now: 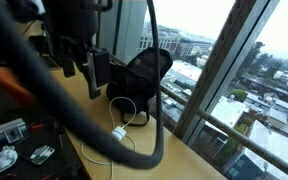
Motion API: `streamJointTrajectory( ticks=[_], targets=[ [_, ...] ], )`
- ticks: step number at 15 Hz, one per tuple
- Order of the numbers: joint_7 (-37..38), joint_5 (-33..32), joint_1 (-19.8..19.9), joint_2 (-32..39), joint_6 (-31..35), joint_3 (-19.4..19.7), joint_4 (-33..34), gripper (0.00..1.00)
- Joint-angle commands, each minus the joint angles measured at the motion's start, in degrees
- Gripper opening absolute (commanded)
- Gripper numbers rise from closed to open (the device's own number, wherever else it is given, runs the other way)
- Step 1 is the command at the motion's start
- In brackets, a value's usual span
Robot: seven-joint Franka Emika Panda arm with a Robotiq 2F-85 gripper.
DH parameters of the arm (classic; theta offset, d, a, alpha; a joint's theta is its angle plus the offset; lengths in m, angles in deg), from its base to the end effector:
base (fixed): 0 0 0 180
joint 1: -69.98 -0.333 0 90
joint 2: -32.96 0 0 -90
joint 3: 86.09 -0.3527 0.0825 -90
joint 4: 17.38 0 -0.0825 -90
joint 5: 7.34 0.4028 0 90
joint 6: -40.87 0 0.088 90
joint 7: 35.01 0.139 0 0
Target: Put the white charger in the black bag and then lay the bag on the table
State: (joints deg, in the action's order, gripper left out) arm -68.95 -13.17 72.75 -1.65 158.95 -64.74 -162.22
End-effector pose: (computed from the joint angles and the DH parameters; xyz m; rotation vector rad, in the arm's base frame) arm 0.3476 -0.1697 0.4658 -3.0526 -0.4068 -0.2301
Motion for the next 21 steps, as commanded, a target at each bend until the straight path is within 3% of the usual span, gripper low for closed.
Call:
streamJointTrajectory(
  ticks=[1,5,10,14,18,21],
  targets=[
    [0.23,1.71,-0.69,0.72,0.47,-3.1,0.13,1.0],
    [0.28,3.71,-4.92,4.27,3.13,-7.6,1.62,1.0],
    [-3.77,3.91,-8.22,16.98,15.25,-8.84,5.2,1.0],
    [-10.49,7.85,-7.38,29.11,23.1,-7.85,8.5,1.0],
    [-15.8,14.0,-4.99,39.51,26.31,-11.58,12.34,1.0],
    [-16.17,14.58,-2.44,44.32,26.45,-14.86,14.89,1.0]
  ],
)
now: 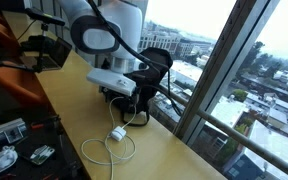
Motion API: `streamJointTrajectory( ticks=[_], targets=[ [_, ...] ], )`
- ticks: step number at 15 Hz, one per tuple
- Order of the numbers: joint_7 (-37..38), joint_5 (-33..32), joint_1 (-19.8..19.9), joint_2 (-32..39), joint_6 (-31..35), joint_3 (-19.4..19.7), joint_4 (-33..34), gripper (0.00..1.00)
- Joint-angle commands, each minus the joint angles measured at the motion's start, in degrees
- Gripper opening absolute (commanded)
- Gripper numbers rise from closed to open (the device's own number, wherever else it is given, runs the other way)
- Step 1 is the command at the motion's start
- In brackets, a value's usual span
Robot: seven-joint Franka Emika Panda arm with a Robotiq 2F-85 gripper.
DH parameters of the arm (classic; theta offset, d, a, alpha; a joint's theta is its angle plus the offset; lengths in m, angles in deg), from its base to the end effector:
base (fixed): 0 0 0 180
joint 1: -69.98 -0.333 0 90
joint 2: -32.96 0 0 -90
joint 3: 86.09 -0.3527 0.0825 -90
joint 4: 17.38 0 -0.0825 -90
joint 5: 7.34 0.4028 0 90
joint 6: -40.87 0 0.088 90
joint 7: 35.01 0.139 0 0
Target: Put the white charger in the black bag and then lay the bag on the table
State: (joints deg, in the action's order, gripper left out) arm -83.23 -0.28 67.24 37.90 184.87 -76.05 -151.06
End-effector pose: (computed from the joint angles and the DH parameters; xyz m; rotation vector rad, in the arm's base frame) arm 0.5372 -0.0677 0.3002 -2.9775 -0.9526 -0.1779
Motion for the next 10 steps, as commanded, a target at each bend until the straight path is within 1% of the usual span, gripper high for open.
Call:
streamJointTrajectory(
  ticks=[1,5,10],
  targets=[
    [-2.02,1.31,3.83,6.69,1.03,-4.61,4.46,1.0],
    [-2.65,0.11,6.75,10.68,2.55,-7.59,5.72,1.0],
    [-3.38,-0.52,9.01,17.56,5.84,-10.84,8.55,1.0]
  ],
)
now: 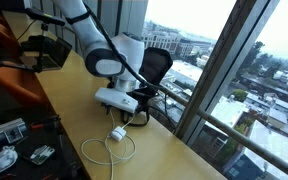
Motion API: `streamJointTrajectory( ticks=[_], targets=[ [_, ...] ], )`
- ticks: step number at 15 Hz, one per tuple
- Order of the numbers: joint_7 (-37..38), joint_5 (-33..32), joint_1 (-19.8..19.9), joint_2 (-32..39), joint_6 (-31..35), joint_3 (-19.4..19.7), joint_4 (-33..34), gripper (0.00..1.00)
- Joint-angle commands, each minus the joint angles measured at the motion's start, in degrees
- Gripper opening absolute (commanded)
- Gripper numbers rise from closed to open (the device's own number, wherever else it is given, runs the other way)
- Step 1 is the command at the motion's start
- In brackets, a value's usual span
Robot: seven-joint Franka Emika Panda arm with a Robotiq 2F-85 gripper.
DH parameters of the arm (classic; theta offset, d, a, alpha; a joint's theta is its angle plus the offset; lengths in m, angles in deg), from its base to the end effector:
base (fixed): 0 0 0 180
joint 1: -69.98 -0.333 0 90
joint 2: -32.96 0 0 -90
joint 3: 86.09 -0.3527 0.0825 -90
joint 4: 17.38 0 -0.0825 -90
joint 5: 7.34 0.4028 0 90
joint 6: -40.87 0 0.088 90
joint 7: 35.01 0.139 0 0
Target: Put the white charger in the black bag and then lay the bag on the table
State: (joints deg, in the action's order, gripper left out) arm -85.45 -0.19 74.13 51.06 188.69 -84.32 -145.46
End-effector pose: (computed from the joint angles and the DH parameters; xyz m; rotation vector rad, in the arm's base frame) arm 0.5696 -0.0594 0.2176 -2.9283 -1.0260 -0.0827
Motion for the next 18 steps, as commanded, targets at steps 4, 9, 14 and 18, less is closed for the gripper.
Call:
streamJointTrajectory(
  ticks=[4,9,14,18],
  targets=[
    [-0.04,-2.99,2.9,11.08,4.39,-3.76,7.47,1.0],
    [2.86,-9.05,2.83,18.32,5.01,-2.66,14.11,1.0],
    [6.15,-10.42,3.89,21.26,0.92,-3.47,16.53,1.0],
    [6.99,-9.86,4.91,19.47,-1.72,-4.09,15.19,1.0]
  ],
)
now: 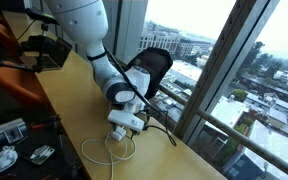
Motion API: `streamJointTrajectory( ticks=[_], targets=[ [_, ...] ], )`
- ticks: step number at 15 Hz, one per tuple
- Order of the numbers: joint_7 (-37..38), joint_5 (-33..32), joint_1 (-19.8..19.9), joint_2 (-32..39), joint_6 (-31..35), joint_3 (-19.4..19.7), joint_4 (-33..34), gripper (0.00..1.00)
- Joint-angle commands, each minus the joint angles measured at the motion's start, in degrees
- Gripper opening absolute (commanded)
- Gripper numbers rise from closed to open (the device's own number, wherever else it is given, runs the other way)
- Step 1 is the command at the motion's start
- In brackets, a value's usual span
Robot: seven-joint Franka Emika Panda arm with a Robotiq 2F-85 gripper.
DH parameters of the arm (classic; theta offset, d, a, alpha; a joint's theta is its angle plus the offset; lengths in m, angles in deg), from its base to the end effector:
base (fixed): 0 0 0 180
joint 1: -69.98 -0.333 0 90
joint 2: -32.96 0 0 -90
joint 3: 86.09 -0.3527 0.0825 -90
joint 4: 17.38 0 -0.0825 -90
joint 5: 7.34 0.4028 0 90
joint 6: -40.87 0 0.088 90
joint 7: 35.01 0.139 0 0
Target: Put the white charger in the black bag and then lay the bag on the table
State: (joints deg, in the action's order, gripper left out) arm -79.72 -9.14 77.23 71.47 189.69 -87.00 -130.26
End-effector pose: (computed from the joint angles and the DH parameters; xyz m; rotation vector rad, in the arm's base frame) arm 0.6273 -0.0695 0.1007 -2.9406 -1.0629 0.0669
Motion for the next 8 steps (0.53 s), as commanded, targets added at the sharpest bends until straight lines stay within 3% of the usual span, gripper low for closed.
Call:
streamJointTrajectory(
  ticks=[1,8],
  targets=[
    [1.23,-0.83,2.07,-1.6,-3.36,-1.47,-0.31,1.0],
    [0.7,0.29,2.99,-4.35,-6.46,-2.92,-1.2,1.0]
  ],
)
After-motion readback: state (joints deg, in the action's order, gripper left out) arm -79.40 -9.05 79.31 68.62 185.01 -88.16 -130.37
